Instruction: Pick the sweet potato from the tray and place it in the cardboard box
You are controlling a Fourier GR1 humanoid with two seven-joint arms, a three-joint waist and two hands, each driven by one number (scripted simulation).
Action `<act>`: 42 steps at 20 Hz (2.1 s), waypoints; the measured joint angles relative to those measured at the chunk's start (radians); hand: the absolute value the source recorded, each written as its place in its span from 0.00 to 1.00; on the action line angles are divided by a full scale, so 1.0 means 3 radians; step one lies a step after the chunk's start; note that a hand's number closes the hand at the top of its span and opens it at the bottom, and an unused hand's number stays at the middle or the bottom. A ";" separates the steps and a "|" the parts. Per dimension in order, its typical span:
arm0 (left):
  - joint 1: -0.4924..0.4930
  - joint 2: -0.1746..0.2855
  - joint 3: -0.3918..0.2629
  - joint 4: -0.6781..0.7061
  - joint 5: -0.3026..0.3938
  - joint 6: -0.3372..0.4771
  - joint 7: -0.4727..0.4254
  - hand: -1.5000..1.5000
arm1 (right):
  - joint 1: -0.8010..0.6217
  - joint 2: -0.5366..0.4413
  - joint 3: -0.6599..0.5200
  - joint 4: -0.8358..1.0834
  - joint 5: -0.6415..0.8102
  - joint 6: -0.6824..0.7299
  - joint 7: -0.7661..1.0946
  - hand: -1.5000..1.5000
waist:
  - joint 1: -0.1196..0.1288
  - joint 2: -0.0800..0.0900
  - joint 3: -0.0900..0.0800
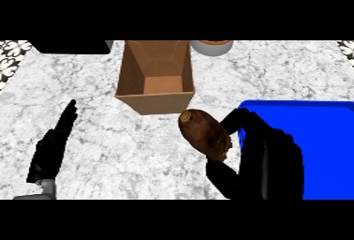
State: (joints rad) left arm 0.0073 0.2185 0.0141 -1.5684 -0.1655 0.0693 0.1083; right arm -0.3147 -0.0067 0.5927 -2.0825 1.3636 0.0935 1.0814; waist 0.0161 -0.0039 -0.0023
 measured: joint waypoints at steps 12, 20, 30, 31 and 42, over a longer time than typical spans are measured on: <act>-0.0023 -0.0023 -0.0014 0.0028 -0.0022 -0.0041 -0.0045 0.50 | -0.1691 -0.0010 -0.0347 0.1299 -0.0749 -0.0164 0.0281 1.00 | 0.0072 0.0023 0.0001; -0.0144 -0.0074 -0.0058 0.0050 -0.0065 -0.0028 0.0010 0.50 | -0.2288 -0.0003 -0.0788 0.2575 -0.1224 -0.0504 0.0055 1.00 | 0.0123 0.0051 0.0003; -0.0209 -0.0059 -0.0036 0.0137 -0.0058 -0.0077 -0.0046 0.50 | -0.2652 0.0003 -0.1001 0.3993 -0.1735 -0.1236 -0.0168 0.00 | 0.0173 0.0070 0.0004; -0.0231 -0.0057 -0.0033 0.0146 -0.0056 -0.0083 -0.0045 0.50 | -0.2683 0.0003 -0.1005 0.4121 -0.1793 -0.1317 -0.0196 0.00 | 0.0178 0.0072 0.0004; -0.0219 -0.0075 -0.0016 0.0162 -0.0063 -0.0081 -0.0072 0.50 | -0.2902 -0.0003 -0.1069 0.4678 -0.2052 -0.2664 -0.0501 0.00 | 0.0169 0.0061 0.0004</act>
State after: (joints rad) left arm -0.0584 0.1959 0.0092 -1.5198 -0.1844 0.0450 0.0868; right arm -1.1854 -0.0076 0.2722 -0.6791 0.7481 -0.7055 0.9310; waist 0.0667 0.0143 -0.0011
